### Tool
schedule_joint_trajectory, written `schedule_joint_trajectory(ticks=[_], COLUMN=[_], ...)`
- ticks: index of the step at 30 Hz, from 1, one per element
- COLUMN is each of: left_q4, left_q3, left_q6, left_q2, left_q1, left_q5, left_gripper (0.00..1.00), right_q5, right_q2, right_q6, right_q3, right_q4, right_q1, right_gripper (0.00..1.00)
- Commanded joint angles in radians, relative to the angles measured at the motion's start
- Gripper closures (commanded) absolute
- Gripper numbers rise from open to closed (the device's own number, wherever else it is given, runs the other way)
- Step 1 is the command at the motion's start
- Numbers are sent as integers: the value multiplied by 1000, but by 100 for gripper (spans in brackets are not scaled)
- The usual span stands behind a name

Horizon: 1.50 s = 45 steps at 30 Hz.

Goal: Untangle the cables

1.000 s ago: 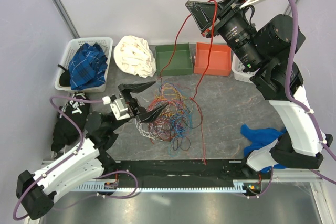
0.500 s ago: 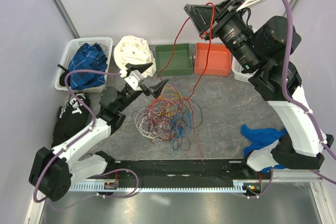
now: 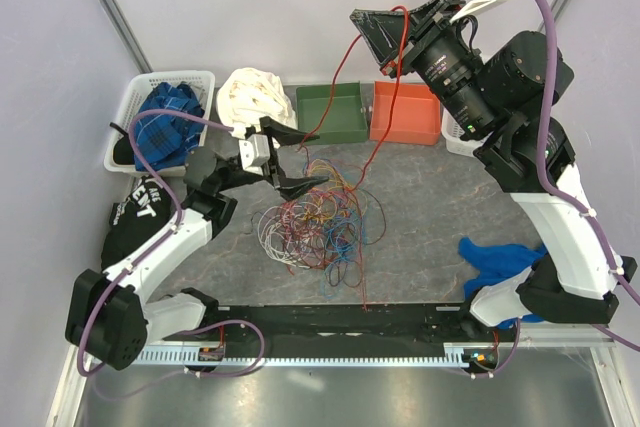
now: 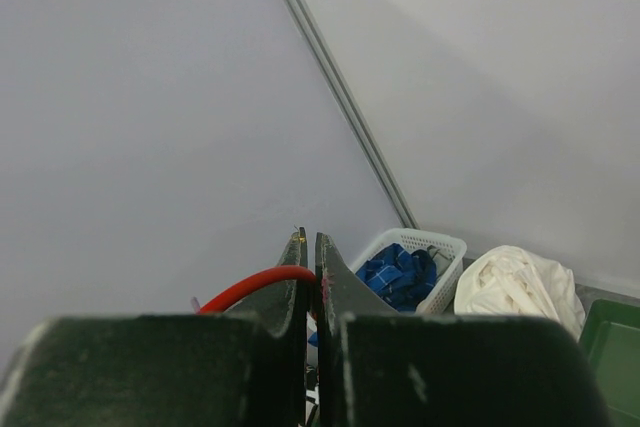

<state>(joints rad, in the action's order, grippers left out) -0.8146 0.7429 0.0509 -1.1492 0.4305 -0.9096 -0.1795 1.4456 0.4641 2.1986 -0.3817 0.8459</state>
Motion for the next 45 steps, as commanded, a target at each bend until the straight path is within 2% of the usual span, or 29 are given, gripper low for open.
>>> schedule_joint_trajectory(ticks=[1,9,13,17,18,19,22,30,31,34,35,37,39,45], left_q4=[-87,-173,-236,-239,-227,-207,-143,-170,-166,-114,-92,-42,37,130], left_q3=[-2,-5,-11,-25,-27,-30,-36,-28,-25,-14,-10,-7,-8,-30], left_q6=[148,352,395,376,351,334,251,245,245,248,241,219,187,152], left_q2=[-9,-1,2,2,-1,-10,-35,-102,-98,-87,-80,-57,-37,32], left_q1=[-4,10,45,111,152,175,264,306,307,307,306,306,306,306], left_q5=[-195,-241,-221,-166,-155,-122,-66,17,18,15,17,18,29,89], left_gripper=[7,9,7,6,5,0,0,1,4,34,58,90,97,98], right_q5=[17,32,46,58,61,69,72,78,78,61,57,37,28,9], right_q2=[-10,-1,15,29,32,38,44,38,36,19,13,-2,-14,-43], right_q6=[-1,7,22,36,39,44,53,58,57,45,44,36,28,21], right_q3=[13,21,24,32,36,38,39,23,20,0,-16,-34,-53,-69], right_q4=[26,26,27,27,27,27,30,32,32,33,36,43,46,46], right_q1=[-4,-2,-4,-4,-4,-4,-4,-4,-4,-4,-4,-4,-4,-4], right_gripper=[100,100,100,100,100,100,100,100,100,100,100,100,100,100])
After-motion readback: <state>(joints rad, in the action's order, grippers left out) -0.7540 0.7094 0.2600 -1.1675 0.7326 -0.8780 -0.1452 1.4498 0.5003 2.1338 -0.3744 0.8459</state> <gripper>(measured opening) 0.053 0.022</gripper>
